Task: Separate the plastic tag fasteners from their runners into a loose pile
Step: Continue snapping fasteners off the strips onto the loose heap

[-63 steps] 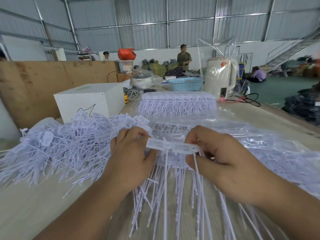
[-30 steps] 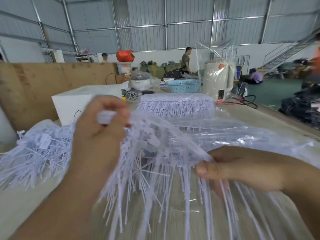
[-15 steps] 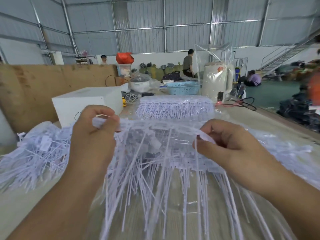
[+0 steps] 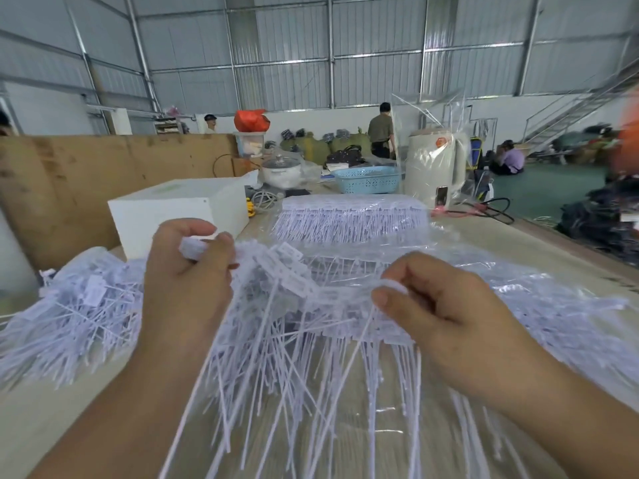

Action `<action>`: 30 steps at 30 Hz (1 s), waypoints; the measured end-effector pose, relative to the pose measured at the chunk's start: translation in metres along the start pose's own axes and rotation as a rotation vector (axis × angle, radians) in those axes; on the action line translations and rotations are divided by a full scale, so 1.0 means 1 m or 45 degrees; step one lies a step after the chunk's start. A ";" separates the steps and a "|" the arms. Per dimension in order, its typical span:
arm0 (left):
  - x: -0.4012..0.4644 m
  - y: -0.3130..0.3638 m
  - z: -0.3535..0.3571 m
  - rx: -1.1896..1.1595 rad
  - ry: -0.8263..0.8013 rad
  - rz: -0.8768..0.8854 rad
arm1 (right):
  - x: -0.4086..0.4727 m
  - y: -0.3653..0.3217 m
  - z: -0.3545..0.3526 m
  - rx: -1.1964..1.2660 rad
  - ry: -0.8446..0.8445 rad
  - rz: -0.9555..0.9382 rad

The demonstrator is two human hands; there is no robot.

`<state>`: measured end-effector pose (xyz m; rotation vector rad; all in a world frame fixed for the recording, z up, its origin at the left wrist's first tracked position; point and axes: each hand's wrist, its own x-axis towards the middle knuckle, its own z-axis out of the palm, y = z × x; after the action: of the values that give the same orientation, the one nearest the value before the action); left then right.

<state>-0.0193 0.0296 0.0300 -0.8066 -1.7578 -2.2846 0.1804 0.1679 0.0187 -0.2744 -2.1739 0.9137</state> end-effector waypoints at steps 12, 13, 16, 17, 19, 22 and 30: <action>-0.004 -0.012 0.002 0.228 -0.127 -0.047 | -0.003 -0.019 -0.008 -0.271 0.078 -0.310; -0.006 -0.011 0.005 0.148 -0.165 -0.106 | -0.001 -0.016 -0.010 -0.341 0.070 -0.253; -0.010 -0.005 0.010 -0.100 -0.265 -0.277 | 0.003 -0.010 -0.017 -0.434 0.098 -0.182; -0.011 -0.004 0.011 -0.193 -0.280 -0.329 | 0.004 -0.010 -0.018 -0.437 0.131 -0.215; -0.013 -0.001 0.013 -0.342 -0.322 -0.415 | 0.004 -0.016 -0.020 -0.451 0.246 -0.338; -0.016 0.001 0.015 -0.362 -0.449 -0.424 | 0.000 -0.031 -0.020 -0.429 0.387 -0.525; -0.052 0.009 0.027 -0.017 -1.149 -0.087 | -0.008 -0.040 0.004 -0.381 -0.045 -0.454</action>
<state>0.0375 0.0410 0.0164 -2.0315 -2.0616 -2.1000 0.1864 0.1330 0.0395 -0.0083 -2.2919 0.3981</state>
